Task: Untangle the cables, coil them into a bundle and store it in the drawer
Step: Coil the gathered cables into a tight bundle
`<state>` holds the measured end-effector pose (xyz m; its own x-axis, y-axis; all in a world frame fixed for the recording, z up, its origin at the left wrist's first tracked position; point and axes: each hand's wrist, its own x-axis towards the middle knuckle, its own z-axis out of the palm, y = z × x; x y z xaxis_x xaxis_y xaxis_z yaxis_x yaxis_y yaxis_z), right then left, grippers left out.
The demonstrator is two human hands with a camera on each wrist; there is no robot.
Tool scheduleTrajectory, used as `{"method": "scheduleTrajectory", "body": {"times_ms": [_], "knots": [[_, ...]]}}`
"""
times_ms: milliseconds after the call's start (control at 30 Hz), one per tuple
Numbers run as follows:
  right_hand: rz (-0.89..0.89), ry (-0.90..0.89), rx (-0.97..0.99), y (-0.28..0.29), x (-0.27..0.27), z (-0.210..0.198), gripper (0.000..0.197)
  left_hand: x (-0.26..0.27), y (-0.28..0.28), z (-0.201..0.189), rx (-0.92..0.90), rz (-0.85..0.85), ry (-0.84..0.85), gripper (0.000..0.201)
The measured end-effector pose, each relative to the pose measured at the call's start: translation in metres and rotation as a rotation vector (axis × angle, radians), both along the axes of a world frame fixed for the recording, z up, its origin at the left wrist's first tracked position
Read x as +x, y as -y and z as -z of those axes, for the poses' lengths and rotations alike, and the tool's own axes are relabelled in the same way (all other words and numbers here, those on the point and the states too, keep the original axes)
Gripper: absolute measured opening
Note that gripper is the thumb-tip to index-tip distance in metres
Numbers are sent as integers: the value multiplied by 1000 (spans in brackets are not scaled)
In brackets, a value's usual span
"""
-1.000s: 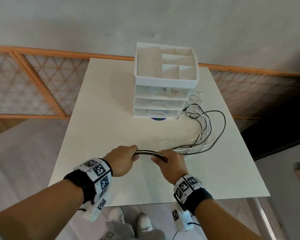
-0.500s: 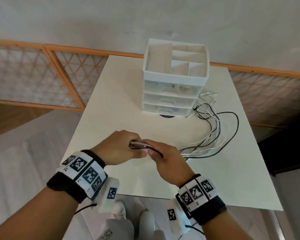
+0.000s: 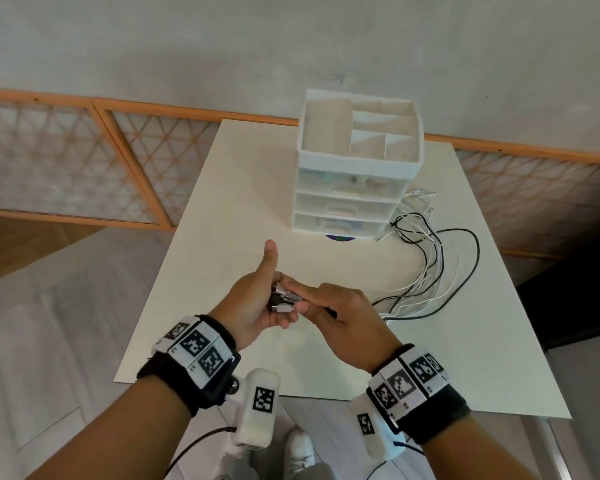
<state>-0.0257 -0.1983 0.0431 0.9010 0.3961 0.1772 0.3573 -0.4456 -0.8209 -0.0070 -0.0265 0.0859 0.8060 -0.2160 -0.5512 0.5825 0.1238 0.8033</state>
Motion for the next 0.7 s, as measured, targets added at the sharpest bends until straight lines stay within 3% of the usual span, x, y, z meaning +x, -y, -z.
{"method": "scheduleTrajectory", "body": {"times_ms": [167, 333, 567, 700], "knots": [[35, 81, 61, -19, 2, -5, 35, 9, -17, -2, -9, 43, -72, 79], [164, -256, 282, -24, 4, -17, 25, 13, -20, 2, 14, -3, -37, 58], [199, -207, 242, -25, 7, -20, 10, 16, -22, -4, 138, 221, 126, 55], [215, -251, 266, -28, 11, -21, 25, 16, -23, 3, 149, 122, 171, 27]]}}
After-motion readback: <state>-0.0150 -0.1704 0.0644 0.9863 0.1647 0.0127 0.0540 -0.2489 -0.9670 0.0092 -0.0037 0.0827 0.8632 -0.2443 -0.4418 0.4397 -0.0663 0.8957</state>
